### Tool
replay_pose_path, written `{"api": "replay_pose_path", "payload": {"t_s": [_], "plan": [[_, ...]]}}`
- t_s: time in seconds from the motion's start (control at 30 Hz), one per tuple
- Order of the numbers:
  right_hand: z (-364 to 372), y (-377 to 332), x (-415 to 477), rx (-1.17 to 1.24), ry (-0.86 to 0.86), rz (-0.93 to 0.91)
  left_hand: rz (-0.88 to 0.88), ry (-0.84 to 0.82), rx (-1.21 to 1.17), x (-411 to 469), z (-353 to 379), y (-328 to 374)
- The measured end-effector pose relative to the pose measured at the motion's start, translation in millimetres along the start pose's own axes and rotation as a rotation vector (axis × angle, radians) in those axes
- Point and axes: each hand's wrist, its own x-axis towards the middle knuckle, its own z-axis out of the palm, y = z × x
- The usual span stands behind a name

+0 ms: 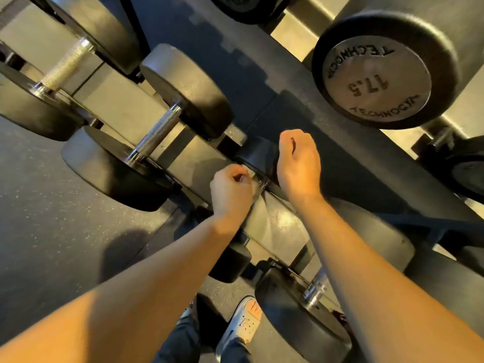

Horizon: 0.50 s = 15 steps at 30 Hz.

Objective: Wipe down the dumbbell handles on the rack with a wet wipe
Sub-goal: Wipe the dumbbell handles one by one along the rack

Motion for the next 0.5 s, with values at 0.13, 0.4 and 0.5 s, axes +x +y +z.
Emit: {"api": "replay_pose_path", "payload": {"t_s": [0.13, 0.4, 0.5], "plan": [[22, 3, 0, -0.148, 0.136, 0.013, 0.236, -0.142, 0.377, -13, 5, -11], [21, 5, -1, -0.212, 0.116, -0.006, -0.427, -0.456, 0.104, 45, -3, 6], [18, 5, -2, -0.205, 0.109, -0.015, -0.656, -0.594, -0.094, 52, -3, 2]]}}
